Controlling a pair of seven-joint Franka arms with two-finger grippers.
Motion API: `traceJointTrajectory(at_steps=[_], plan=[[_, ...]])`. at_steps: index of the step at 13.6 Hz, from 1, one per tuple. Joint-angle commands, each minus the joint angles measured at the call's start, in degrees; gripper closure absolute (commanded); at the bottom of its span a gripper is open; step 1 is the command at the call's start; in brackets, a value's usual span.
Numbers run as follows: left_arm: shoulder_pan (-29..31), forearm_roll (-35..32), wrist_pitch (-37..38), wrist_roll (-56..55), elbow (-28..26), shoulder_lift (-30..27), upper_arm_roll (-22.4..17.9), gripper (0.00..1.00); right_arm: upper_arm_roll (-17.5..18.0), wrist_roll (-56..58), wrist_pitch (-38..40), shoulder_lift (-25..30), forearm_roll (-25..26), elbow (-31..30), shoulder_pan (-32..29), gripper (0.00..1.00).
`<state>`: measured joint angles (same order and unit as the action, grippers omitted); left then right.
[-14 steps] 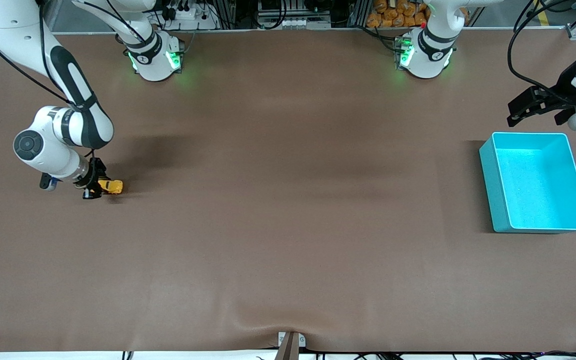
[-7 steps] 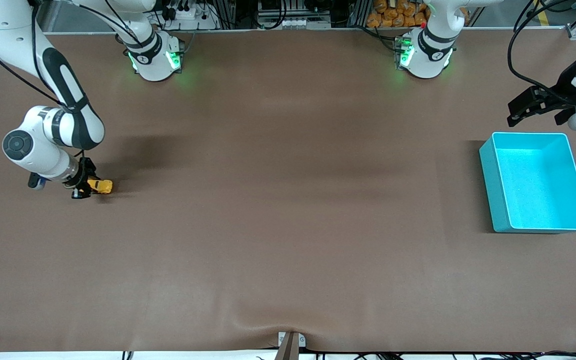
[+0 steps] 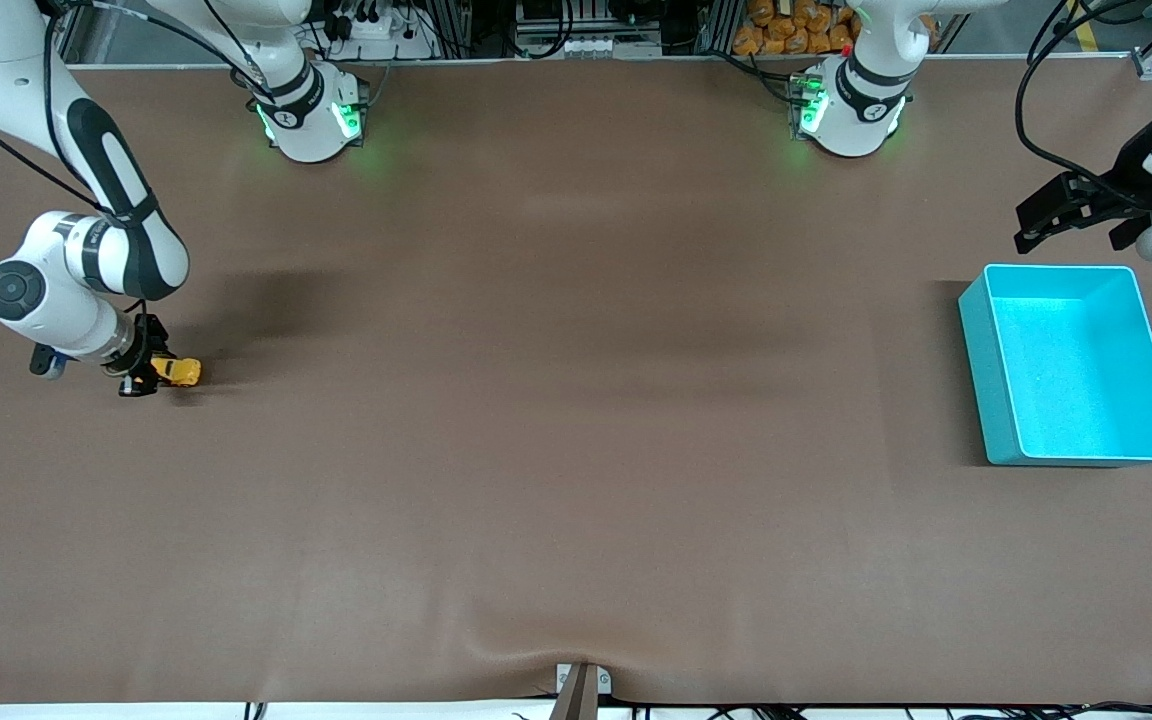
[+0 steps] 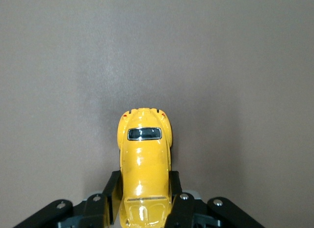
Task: Wind and store yellow beetle car
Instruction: 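Pull the held car backward along the table with the right gripper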
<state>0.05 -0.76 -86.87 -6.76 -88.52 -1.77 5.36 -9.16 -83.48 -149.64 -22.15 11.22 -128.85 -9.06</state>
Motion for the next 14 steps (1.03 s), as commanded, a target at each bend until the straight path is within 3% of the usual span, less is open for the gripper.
traceJointTrajectory(at_steps=[1,14], plan=[[0.48,1.46,0.03,0.69,0.98,0.18,0.18,0.00,0.29,-0.11,-0.74,-5.00,3.71,1.23,-2.19,0.78],[0.57,1.55,0.03,0.69,0.89,0.18,0.18,0.00,0.29,6.31,-2.32,-5.54,4.60,2.29,-7.20,0.79]])
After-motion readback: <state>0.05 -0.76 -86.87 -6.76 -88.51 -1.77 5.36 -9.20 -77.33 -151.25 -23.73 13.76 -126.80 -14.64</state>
